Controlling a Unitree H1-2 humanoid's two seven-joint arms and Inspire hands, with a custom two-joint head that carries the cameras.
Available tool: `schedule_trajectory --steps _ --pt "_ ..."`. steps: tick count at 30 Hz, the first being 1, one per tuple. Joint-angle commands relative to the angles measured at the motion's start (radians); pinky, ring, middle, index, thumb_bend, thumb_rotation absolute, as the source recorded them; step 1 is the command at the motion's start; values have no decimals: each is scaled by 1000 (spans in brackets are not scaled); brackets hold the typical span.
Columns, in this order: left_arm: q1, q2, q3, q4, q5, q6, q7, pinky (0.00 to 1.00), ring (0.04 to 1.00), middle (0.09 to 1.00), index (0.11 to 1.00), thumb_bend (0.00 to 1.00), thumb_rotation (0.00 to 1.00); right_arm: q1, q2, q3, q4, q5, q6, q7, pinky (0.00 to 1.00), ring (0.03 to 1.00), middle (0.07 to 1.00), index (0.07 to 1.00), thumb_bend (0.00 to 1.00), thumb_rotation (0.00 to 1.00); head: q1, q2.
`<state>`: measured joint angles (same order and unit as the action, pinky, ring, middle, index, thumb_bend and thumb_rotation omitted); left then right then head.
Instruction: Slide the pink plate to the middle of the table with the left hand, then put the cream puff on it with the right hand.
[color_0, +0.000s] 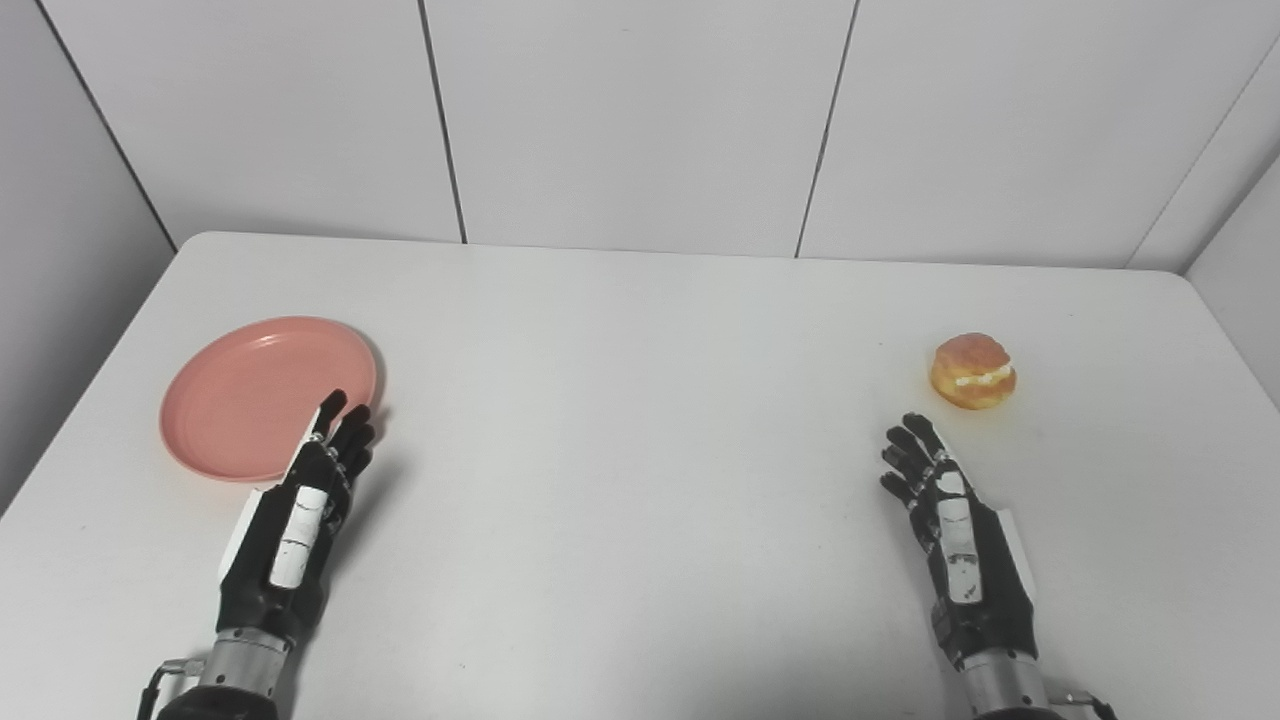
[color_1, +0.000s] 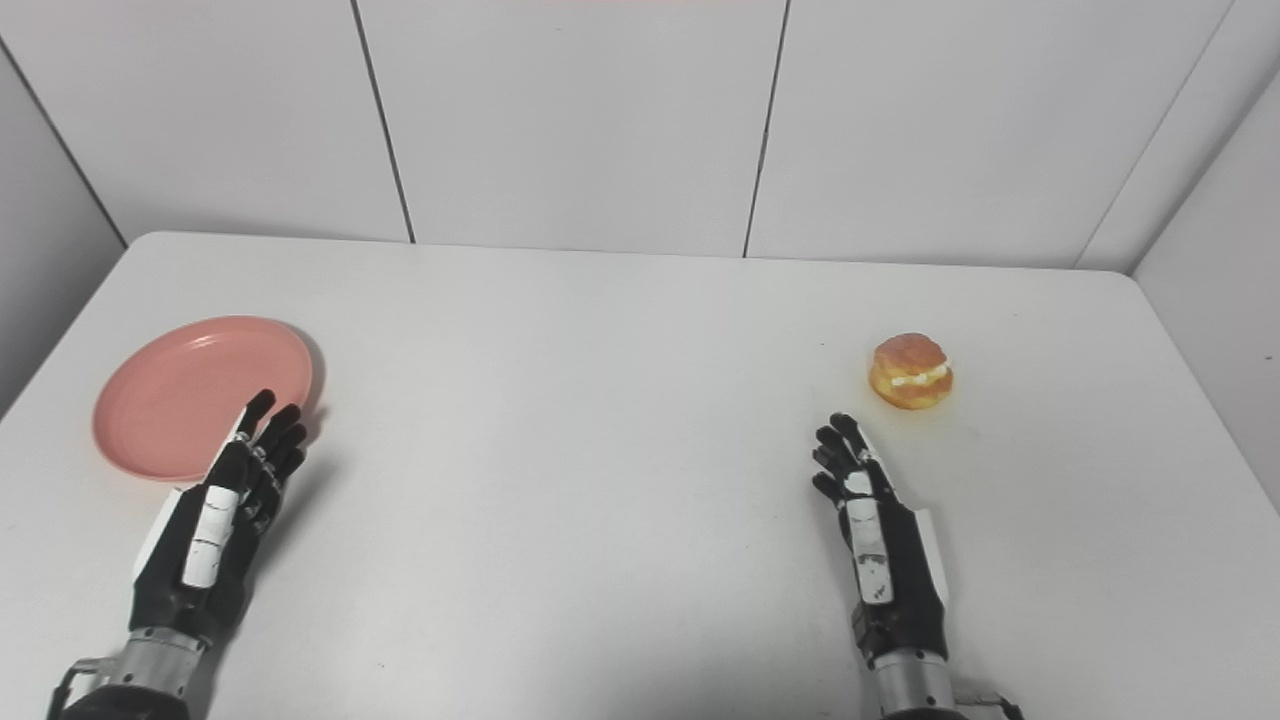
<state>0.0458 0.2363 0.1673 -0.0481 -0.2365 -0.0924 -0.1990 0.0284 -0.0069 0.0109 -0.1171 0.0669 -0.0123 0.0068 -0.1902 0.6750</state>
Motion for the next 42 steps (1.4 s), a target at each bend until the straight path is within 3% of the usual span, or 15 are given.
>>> schedule_trajectory --steps 1,38,42 --pt "10 -1 -7 42 2 -8 -4 1000 969 961 965 876 866 -10 -5 -1 -37 0 4 9 892 903 896 907 923 1000 0 -2" --pt "11 -3 -11 43 9 -5 0 988 957 951 956 877 856 -10 -7 0 -35 7 13 19 882 887 882 901 926 998 1 -5" --pt "7 -10 -18 70 19 -25 -1 987 960 953 956 876 854 -10 -12 -5 -12 13 -4 23 881 881 882 900 923 999 42 -39"
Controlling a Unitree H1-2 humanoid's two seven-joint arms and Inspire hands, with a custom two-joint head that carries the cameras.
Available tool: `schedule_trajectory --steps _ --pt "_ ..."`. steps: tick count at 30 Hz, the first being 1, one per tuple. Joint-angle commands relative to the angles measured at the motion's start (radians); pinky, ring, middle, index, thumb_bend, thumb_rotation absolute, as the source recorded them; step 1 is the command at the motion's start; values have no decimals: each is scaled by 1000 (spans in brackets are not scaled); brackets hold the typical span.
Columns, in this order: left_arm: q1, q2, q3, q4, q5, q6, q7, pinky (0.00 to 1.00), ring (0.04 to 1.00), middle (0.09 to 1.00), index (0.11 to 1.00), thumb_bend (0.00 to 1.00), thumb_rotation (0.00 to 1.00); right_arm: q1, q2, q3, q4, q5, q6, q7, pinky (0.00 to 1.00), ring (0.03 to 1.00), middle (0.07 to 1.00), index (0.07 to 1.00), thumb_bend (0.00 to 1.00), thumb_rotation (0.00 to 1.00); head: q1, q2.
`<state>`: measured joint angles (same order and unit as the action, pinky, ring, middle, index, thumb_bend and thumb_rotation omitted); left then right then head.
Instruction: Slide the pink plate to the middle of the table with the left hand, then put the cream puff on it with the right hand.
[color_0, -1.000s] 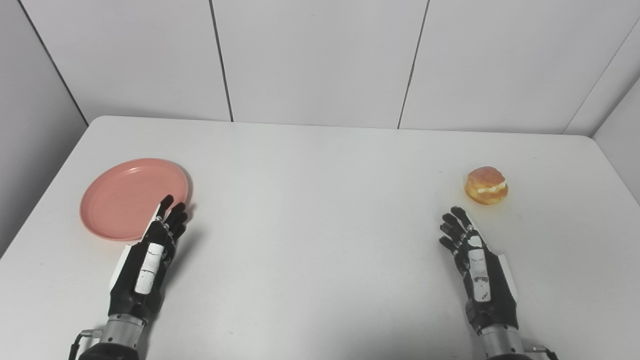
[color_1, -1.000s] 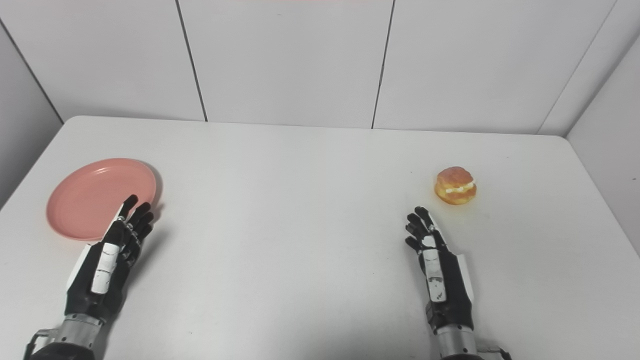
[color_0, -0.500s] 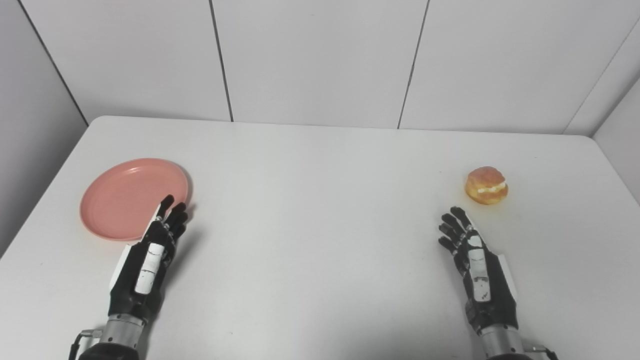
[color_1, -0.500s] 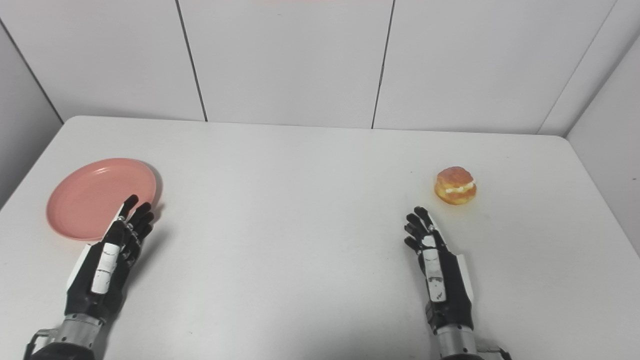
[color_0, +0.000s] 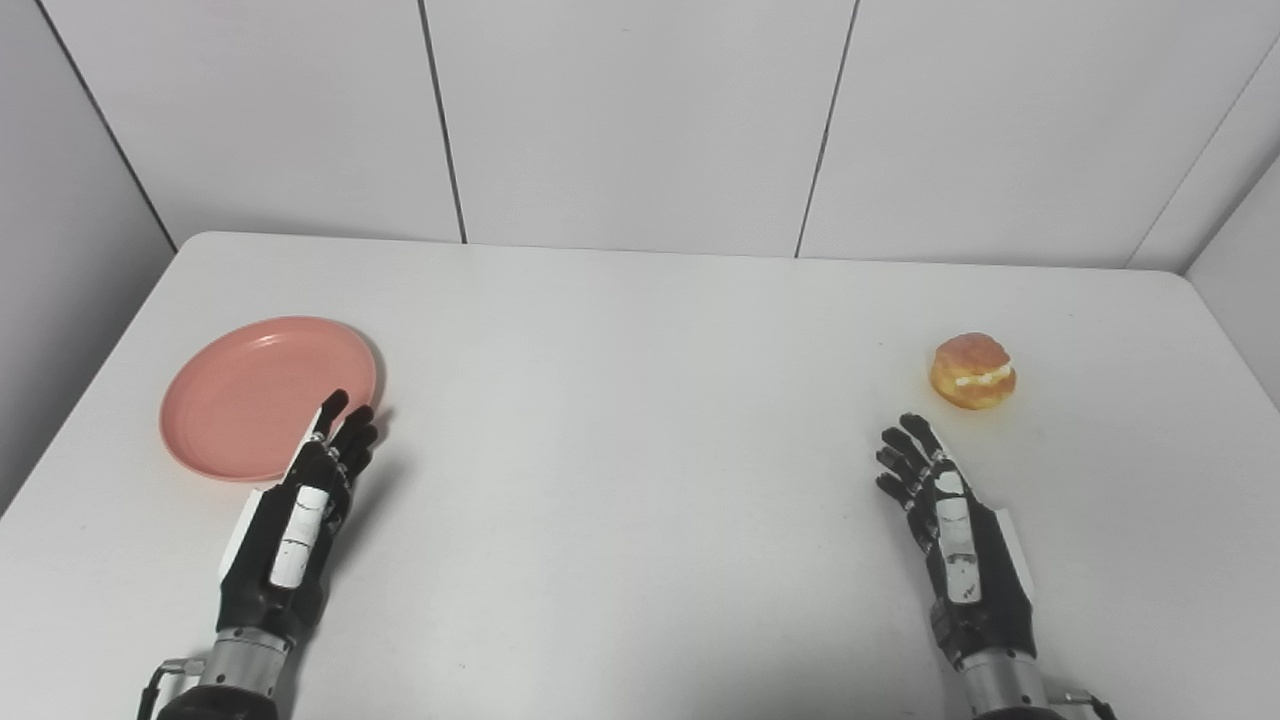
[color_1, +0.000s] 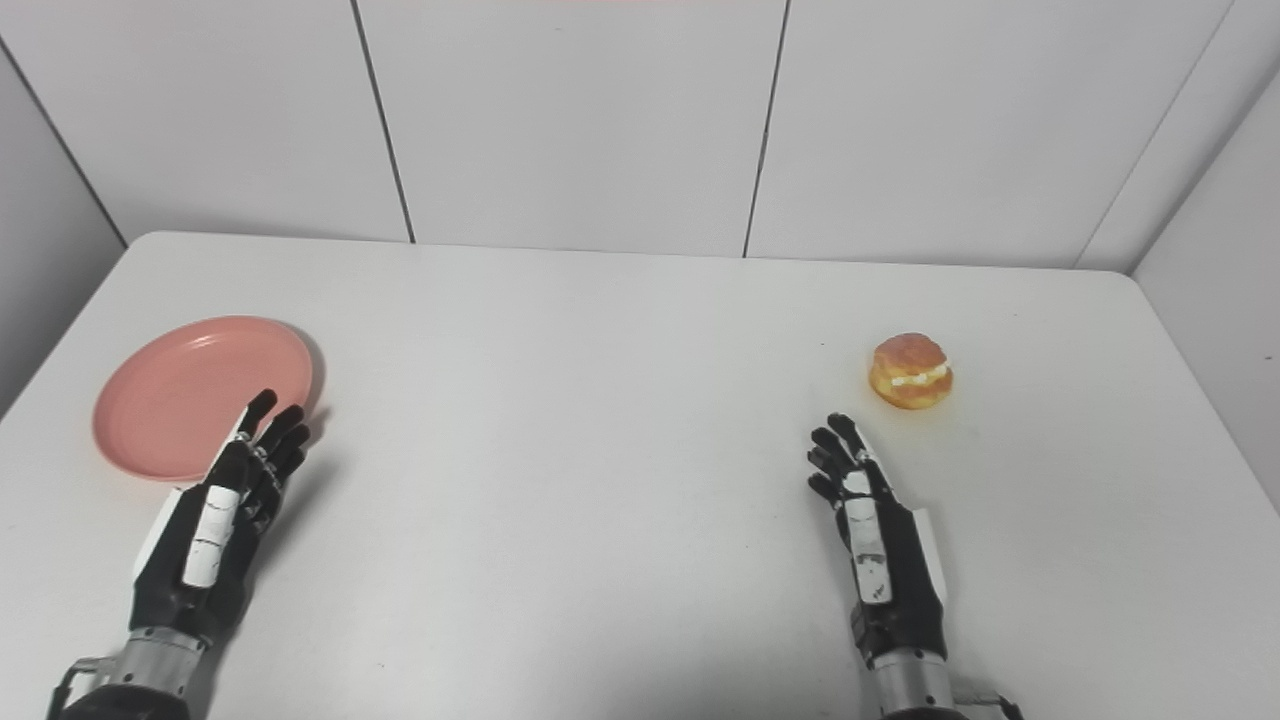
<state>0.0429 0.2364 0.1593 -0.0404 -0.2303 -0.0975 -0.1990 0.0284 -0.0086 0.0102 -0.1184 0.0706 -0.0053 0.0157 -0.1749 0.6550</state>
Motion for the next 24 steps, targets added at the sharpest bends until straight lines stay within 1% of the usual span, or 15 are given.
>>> schedule_trajectory --steps 1,2,3,4,5,6,8,13,14,15,16,18,19,20,24 --pt "10 -13 -13 65 17 -19 3 983 960 952 954 881 852 -9 -12 -6 -5 10 -17 15 881 881 882 900 920 1000 27 -19" --pt "10 -18 -17 69 22 -23 6 980 960 951 953 884 851 -9 -15 -10 4 14 -26 17 881 881 882 900 918 1000 55 -38" --pt "10 -22 -19 68 24 -23 7 972 957 952 955 881 849 -8 -17 -13 11 18 -34 19 881 879 882 899 911 1000 55 -38" --pt "10 -28 -24 71 30 -26 8 968 958 954 958 879 848 -8 -23 -17 24 23 -44 24 883 879 883 900 907 1000 94 -62" --pt "9 -32 -28 73 35 -29 9 967 959 957 962 874 849 -8 -27 -20 32 27 -52 28 886 880 884 902 904 1000 94 -62" --pt "9 -39 -35 79 50 -38 14 966 960 958 964 873 849 -7 -34 -26 48 33 -66 34 887 880 885 902 903 1000 131 -87" --pt "9 -50 -46 94 75 -61 22 956 955 958 971 870 864 -6 -49 -34 76 43 -94 46 890 884 886 902 896 1000 151 -102" --pt "13 -86 -73 112 109 -82 38 990 978 964 972 923 858 -8 -83 -55 154 74 -160 84 903 895 896 916 894 1000 217 -169" --pt "15 -90 -77 112 116 -83 40 995 987 969 976 926 863 -10 -87 -58 167 78 -171 90 905 898 899 918 893 1000 217 -169" --pt "16 -95 -81 115 126 -85 43 998 994 973 980 929 868 -12 -91 -62 183 83 -183 96 905 898 899 919 891 1000 232 -186" --pt "16 -99 -83 116 132 -87 45 999 996 974 983 931 871 -13 -93 -66 193 86 -191 101 905 899 900 920 889 1000 232 -186" --pt "19 -109 -89 113 144 -86 51 1000 999 978 989 917 873 -17 -101 -72 220 93 -210 112 903 900 901 922 887 1000 248 -204" --pt "18 -114 -92 116 152 -92 55 1000 1000 980 990 908 871 -19 -105 -74 234 98 -221 117 903 903 902 923 885 1000 260 -219" --pt "18 -118 -95 119 158 -96 58 1000 1000 980 991 907 870 -21 -108 -76 244 101 -229 121 904 903 902 923 885 1000 260 -219" --pt "9 -133 -104 151 182 -138 69 994 997 984 994 859 868 -31 -120 -83 292 117 -259 139 916 913 908 927 879 1000 289 -254"
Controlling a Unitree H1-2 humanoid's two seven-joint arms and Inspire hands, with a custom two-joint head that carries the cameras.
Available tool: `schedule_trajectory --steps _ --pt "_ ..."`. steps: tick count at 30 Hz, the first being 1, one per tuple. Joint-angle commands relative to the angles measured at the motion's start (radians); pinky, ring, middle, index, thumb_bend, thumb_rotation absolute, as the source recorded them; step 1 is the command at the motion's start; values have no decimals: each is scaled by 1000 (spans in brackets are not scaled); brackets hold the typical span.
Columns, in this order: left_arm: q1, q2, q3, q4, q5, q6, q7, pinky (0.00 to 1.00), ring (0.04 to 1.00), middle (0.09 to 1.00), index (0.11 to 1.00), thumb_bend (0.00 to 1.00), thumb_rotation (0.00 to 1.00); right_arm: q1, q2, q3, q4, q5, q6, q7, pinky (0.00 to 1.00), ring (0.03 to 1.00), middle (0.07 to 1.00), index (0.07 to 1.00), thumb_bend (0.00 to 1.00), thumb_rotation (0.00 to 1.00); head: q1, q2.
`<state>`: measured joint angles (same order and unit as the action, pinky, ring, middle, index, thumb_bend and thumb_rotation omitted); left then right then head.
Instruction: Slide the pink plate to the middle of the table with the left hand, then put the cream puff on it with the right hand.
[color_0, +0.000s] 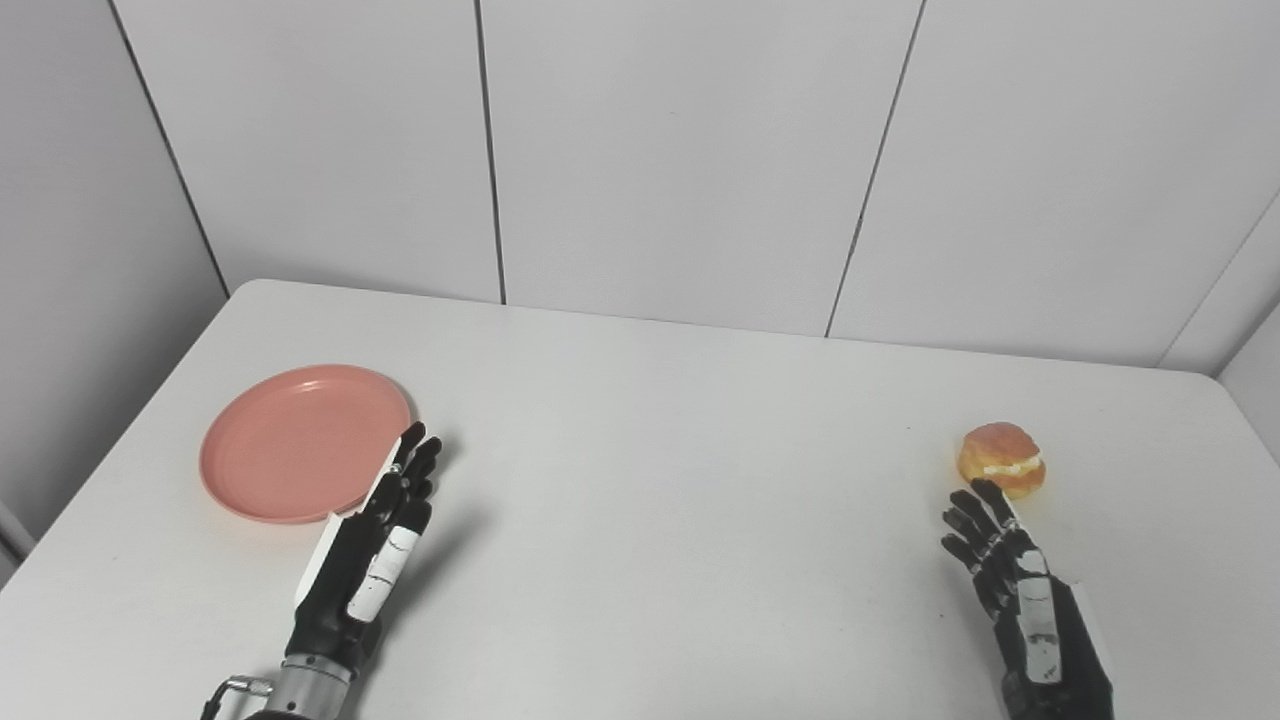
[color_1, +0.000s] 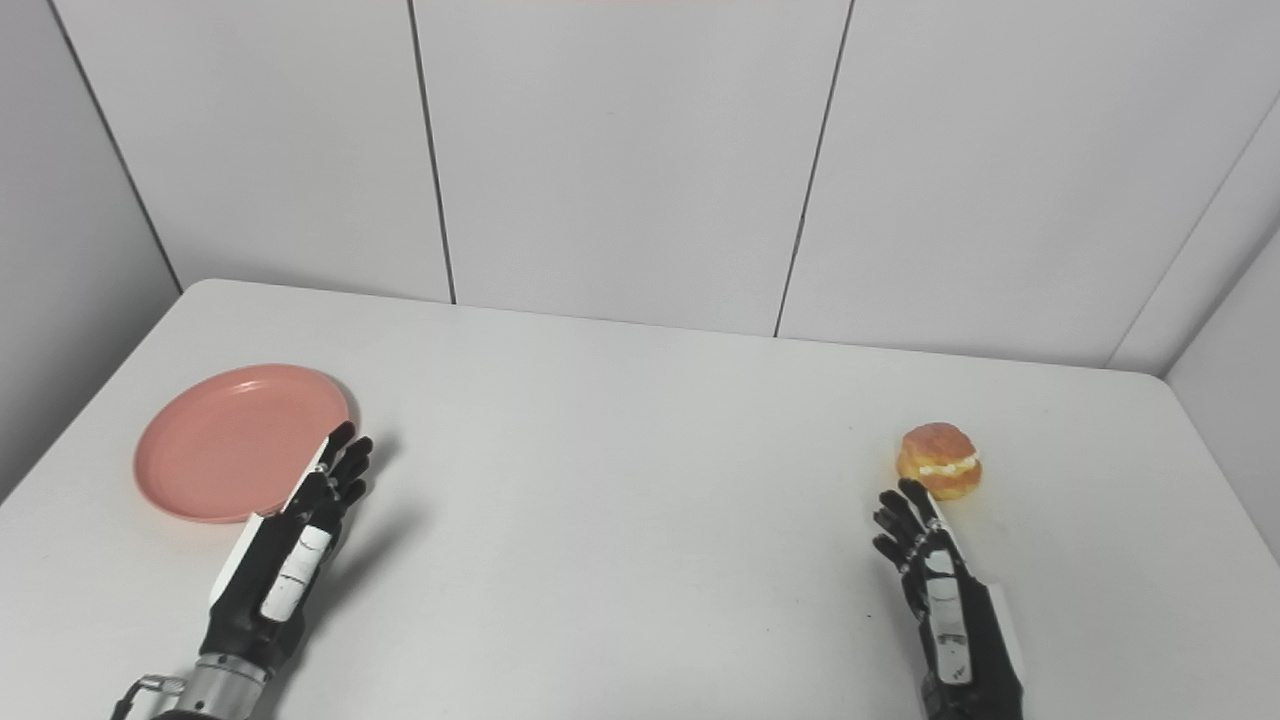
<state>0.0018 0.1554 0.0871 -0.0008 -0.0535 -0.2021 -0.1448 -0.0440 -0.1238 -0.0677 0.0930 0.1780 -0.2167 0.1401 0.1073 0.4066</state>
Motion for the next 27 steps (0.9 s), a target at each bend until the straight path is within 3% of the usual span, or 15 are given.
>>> schedule_trajectory --steps 1,4,13,27 --pt "47 -54 -33 120 9 -41 18 992 995 984 994 851 868 38 -7 -7 91 14 -54 20 922 916 910 928 875 1000 13 -13" --pt "36 -62 -37 155 16 -76 21 991 994 987 995 811 857 29 -14 -13 123 33 -67 38 943 929 921 936 867 1000 41 -36" --pt "17 -85 -44 206 54 -117 50 978 982 974 984 866 833 11 -28 -27 177 49 -90 59 977 946 939 957 851 1000 103 -56" --pt "10 -92 -46 230 78 -133 70 952 971 973 993 882 862 -1 -28 -25 209 51 -104 69 990 942 939 970 861 1000 92 -84"
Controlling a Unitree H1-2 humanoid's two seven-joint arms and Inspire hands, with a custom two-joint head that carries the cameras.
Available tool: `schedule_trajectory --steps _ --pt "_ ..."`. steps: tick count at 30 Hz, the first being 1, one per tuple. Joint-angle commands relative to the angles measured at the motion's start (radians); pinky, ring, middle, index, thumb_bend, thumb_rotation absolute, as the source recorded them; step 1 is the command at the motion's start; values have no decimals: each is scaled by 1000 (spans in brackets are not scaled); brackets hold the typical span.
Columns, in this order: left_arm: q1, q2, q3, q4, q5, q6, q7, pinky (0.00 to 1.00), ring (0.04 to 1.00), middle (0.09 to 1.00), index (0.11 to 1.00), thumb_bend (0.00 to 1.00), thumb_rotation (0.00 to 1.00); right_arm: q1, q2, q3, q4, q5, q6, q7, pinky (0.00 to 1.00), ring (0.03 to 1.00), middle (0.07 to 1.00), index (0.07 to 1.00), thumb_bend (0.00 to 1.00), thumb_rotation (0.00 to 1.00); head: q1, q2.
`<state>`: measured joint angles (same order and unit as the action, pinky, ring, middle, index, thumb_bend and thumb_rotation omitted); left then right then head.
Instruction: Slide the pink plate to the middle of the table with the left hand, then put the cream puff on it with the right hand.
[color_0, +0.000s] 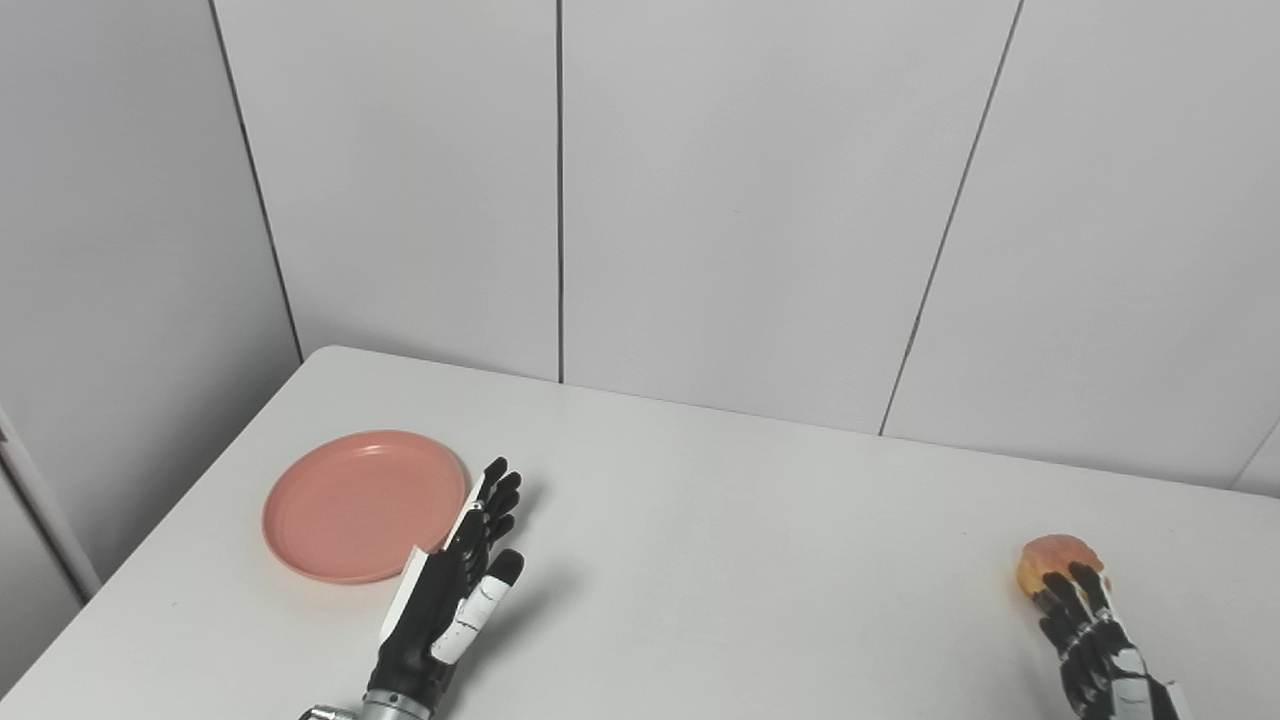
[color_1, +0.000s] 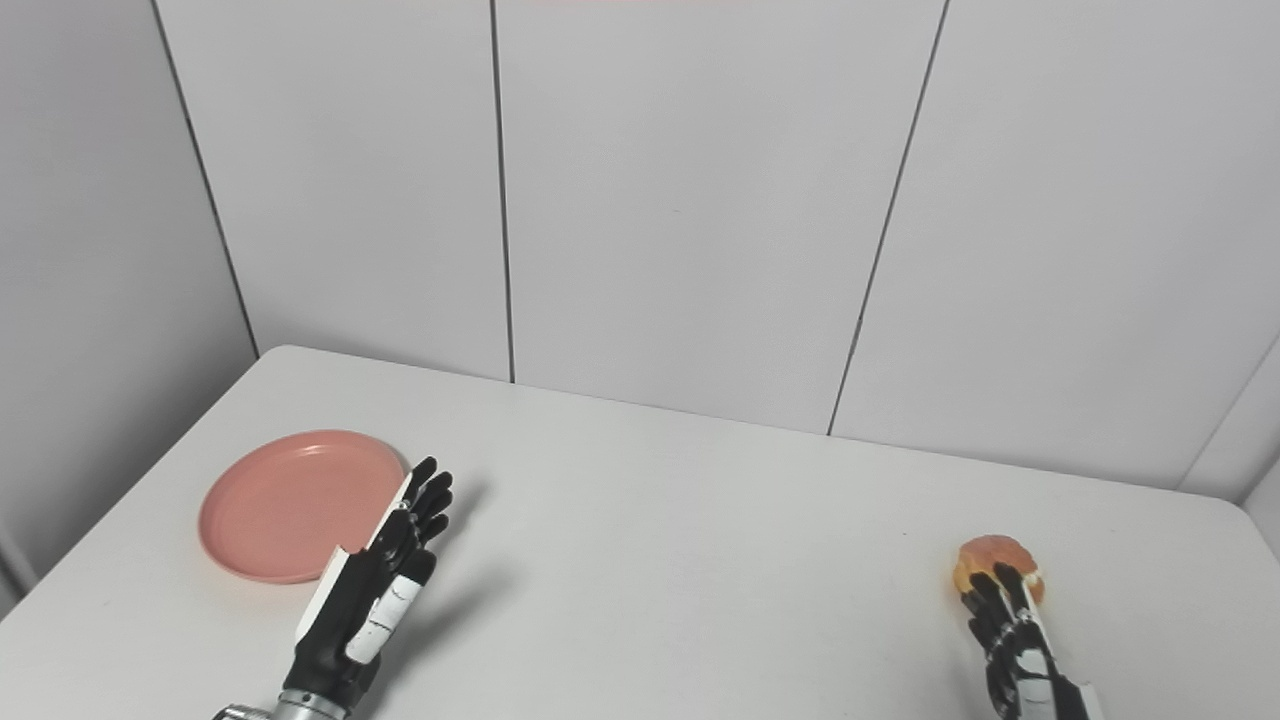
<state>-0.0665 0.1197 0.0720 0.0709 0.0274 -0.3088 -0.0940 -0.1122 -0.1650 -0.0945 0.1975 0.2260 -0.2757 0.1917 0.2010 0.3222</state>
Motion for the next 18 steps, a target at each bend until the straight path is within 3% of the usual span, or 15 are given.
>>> schedule_trajectory --steps 1,9,12,18 --pt "77 -56 -31 162 -5 -29 19 950 970 972 992 883 862 66 13 2 106 4 -45 18 993 943 940 972 861 1000 -2 0" --pt "72 -53 -27 156 -24 -30 9 952 980 982 994 872 861 67 21 6 97 -10 -26 2 979 930 928 958 849 1000 3 -2" --pt "70 -50 -25 103 -16 -45 15 927 975 977 979 854 863 82 21 15 65 -18 16 -2 980 927 927 962 849 1000 3 5" --pt "30 -48 -7 -52 -64 -13 20 883 911 921 914 905 857 98 25 22 40 -32 43 -13 963 919 927 963 841 1000 -4 9"
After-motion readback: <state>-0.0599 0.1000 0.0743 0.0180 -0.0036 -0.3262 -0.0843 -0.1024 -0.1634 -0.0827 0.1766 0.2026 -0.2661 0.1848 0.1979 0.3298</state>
